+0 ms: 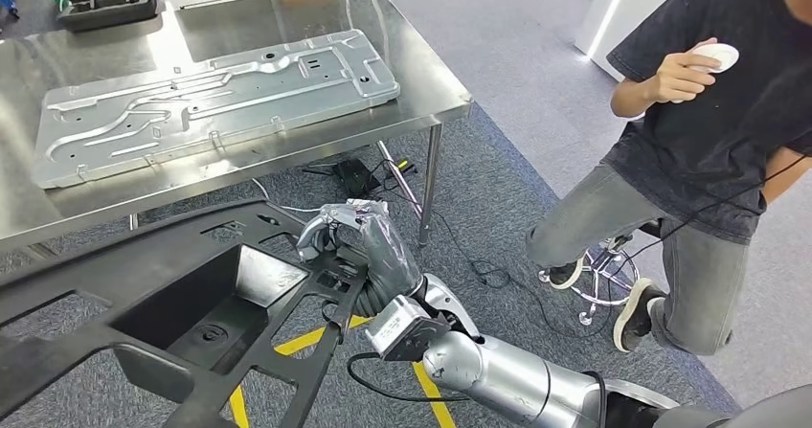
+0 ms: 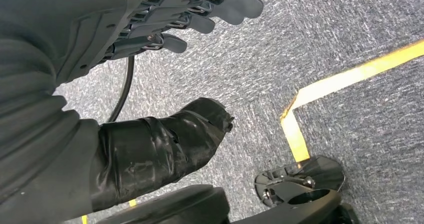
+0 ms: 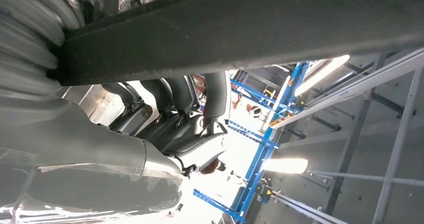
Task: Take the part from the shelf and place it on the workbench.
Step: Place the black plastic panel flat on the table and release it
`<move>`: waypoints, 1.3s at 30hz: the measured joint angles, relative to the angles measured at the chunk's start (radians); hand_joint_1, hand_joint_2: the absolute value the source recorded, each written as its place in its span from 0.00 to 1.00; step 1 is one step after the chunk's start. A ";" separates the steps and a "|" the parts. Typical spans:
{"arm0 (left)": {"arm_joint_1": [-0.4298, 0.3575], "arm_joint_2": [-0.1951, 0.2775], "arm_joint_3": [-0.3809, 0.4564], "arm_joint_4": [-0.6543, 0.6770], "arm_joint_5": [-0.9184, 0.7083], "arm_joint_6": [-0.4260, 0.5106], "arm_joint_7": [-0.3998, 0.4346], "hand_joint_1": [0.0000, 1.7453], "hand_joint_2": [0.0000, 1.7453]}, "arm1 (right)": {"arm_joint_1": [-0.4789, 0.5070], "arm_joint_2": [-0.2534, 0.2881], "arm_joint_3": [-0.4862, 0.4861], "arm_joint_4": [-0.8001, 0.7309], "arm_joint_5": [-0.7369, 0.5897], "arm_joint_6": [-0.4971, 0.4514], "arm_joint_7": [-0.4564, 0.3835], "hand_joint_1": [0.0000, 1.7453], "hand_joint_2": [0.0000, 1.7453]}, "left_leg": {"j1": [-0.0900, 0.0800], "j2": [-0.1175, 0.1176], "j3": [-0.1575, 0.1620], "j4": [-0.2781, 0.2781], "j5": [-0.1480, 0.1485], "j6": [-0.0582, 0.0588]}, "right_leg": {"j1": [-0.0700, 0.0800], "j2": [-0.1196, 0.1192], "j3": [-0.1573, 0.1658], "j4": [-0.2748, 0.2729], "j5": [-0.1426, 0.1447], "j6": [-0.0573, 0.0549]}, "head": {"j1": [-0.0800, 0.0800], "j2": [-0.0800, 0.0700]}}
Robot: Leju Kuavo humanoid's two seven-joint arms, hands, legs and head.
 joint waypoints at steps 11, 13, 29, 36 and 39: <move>-0.006 0.000 0.001 0.000 0.004 0.000 0.000 0.00 1.00 | 0.001 -0.001 0.000 0.001 0.000 0.000 -0.001 1.00 1.00 | 0.001 0.001 -0.024 0.134 -0.112 -0.054 | -0.003 0.002 0.117 -0.267 0.116 -0.046 | -0.006 0.000; -0.005 0.000 0.001 0.000 0.004 0.000 -0.001 0.00 1.00 | 0.001 -0.001 0.000 0.001 0.000 0.000 -0.001 1.00 1.00 | 0.004 0.001 -0.110 0.263 -0.149 -0.060 | -0.002 0.001 0.125 -0.267 0.106 -0.050 | -0.006 0.000; -0.002 0.002 0.002 0.000 0.006 0.003 0.000 0.00 1.00 | 0.003 -0.003 -0.003 0.000 -0.002 -0.002 -0.001 1.00 1.00 | 0.000 0.002 -0.013 0.002 0.013 -0.002 | 0.000 0.001 0.028 -0.010 -0.026 -0.001 | -0.005 0.000; -0.002 0.002 0.002 0.000 0.007 0.003 0.000 0.00 1.00 | 0.003 -0.004 -0.004 0.001 -0.002 -0.003 -0.001 1.00 1.00 | -0.003 -0.004 0.033 0.018 -0.052 -0.030 | -0.007 0.001 0.084 -0.244 0.139 -0.008 | -0.010 0.000; -0.004 0.002 0.002 0.000 0.007 0.003 0.000 0.00 1.00 | 0.003 -0.004 -0.005 0.001 -0.002 -0.004 -0.002 1.00 1.00 | -0.001 -0.001 0.038 0.026 -0.066 -0.044 | -0.008 0.004 0.094 -0.253 0.129 -0.027 | -0.011 0.000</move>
